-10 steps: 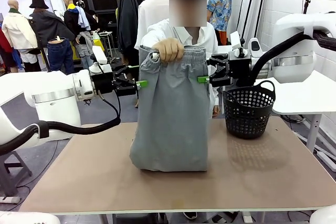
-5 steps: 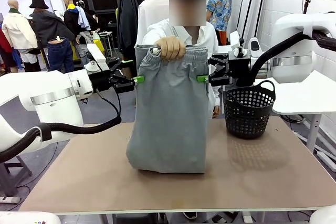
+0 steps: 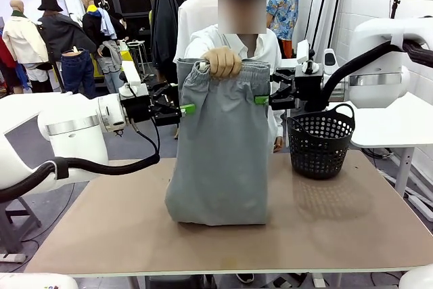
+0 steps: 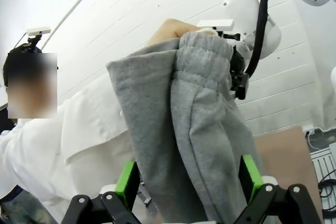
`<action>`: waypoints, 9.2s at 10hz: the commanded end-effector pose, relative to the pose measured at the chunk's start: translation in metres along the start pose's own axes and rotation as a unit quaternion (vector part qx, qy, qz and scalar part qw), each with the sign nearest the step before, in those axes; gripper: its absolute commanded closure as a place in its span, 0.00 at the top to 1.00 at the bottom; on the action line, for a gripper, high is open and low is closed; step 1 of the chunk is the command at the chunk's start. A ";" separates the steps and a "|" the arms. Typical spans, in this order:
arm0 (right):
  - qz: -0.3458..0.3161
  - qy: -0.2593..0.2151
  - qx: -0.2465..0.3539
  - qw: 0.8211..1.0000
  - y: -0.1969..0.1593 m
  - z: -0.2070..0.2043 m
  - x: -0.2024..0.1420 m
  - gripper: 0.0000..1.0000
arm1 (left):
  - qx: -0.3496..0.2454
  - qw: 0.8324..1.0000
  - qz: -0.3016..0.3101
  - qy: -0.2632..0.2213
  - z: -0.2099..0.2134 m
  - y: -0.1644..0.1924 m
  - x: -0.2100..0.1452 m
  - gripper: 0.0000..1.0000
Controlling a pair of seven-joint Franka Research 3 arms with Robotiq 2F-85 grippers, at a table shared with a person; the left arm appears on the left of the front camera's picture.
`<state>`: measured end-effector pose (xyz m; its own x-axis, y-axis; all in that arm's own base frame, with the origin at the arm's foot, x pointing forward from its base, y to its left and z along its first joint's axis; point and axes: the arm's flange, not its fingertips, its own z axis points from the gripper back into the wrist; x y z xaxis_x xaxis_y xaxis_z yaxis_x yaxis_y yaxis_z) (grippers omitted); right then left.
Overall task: Fold the training pants.
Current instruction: Release the ends of the Training pants and then grab the overlapped ends, then fold the Training pants in half.
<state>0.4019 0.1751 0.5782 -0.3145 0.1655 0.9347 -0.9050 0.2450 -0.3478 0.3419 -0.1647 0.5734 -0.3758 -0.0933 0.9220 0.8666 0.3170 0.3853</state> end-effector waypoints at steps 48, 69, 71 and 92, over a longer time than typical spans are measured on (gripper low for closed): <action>-0.135 -0.069 0.185 0.971 -0.002 -0.052 -0.006 0.00 | -0.144 0.981 0.131 0.026 -0.050 0.028 0.000 0.00; -0.135 -0.069 0.185 0.971 -0.002 -0.052 -0.006 0.00 | -0.144 0.981 0.131 0.026 -0.050 0.028 0.000 0.00; -0.135 -0.069 0.185 0.971 -0.002 -0.052 -0.006 0.00 | -0.144 0.981 0.131 0.026 -0.050 0.028 0.000 0.00; -0.093 -0.055 0.204 0.973 -0.067 -0.080 0.009 0.00 | -0.130 0.986 0.082 0.059 -0.061 0.094 0.007 0.00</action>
<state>0.4677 0.2326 0.5961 -0.1364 0.0308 0.9902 -0.9824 -0.1332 -0.1312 0.4249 -0.1919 0.6103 -0.1597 -0.1460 0.9763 0.9814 0.0836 0.1730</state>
